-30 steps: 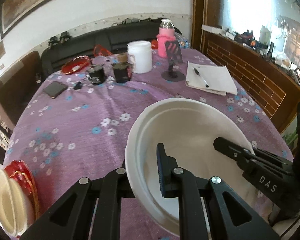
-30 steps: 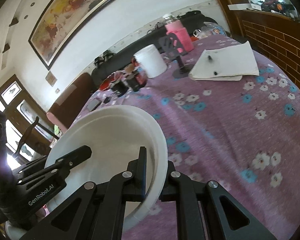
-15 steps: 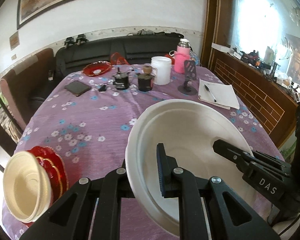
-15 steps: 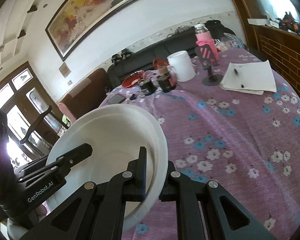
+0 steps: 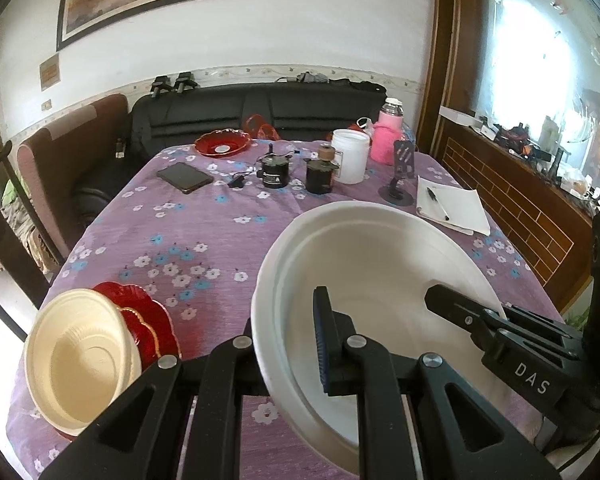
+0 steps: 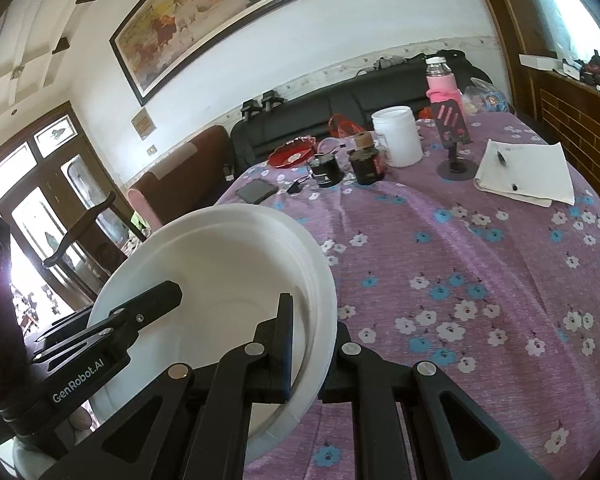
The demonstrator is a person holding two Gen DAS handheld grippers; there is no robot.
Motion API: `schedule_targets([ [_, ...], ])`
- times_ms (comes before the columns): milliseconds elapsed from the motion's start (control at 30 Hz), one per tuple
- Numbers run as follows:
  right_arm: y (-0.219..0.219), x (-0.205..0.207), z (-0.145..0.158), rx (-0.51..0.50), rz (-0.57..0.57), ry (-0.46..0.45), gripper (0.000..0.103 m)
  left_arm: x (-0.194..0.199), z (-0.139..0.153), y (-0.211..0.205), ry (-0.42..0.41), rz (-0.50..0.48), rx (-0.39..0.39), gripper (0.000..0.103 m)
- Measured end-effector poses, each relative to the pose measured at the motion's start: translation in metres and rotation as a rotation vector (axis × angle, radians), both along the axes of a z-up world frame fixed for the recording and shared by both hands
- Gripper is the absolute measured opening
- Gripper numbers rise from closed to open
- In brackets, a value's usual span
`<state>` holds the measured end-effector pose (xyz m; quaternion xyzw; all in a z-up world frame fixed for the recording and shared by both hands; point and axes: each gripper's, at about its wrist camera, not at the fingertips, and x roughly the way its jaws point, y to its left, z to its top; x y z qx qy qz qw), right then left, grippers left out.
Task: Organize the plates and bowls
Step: 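Lift the large white bowl with both tools and carry it toward the red plates, then lower the large white bowl with both tools onto the nested bowls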
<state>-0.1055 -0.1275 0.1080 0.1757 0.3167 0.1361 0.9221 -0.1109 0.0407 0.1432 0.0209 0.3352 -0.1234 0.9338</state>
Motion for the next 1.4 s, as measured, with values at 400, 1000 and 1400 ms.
schedule_targets([
  [400,0.024,0.004,0.004,-0.019,0.040,0.001,0.009,-0.002,-0.002,0.026,0.009,0.042,-0.020,0.014],
  [1000,0.079,0.012,0.013,-0.073,0.123,-0.010,0.010,-0.008,-0.004,0.082,0.010,0.140,-0.058,0.014],
  [1400,0.135,0.025,0.014,-0.113,0.204,-0.005,0.010,-0.008,-0.007,0.135,0.016,0.231,-0.109,0.014],
])
